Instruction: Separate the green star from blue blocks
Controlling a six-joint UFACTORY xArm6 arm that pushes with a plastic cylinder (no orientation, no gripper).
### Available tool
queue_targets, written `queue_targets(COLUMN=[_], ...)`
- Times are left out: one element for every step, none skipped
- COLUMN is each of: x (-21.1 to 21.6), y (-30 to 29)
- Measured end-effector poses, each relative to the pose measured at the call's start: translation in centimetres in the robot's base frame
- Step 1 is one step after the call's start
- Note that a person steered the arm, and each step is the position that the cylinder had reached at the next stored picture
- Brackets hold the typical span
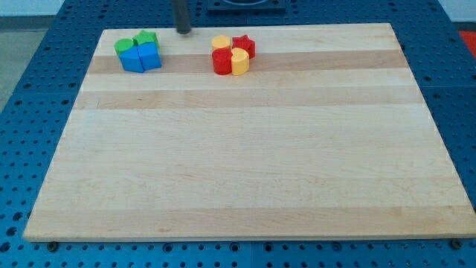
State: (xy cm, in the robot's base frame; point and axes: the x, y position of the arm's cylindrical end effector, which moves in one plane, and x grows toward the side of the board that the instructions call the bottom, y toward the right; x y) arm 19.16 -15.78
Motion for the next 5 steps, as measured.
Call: queue_targets(x=[0.0,0.0,0.0,2.3,7.4], y=[-5.9,-11.6,-12.8,-8.7,-0.4])
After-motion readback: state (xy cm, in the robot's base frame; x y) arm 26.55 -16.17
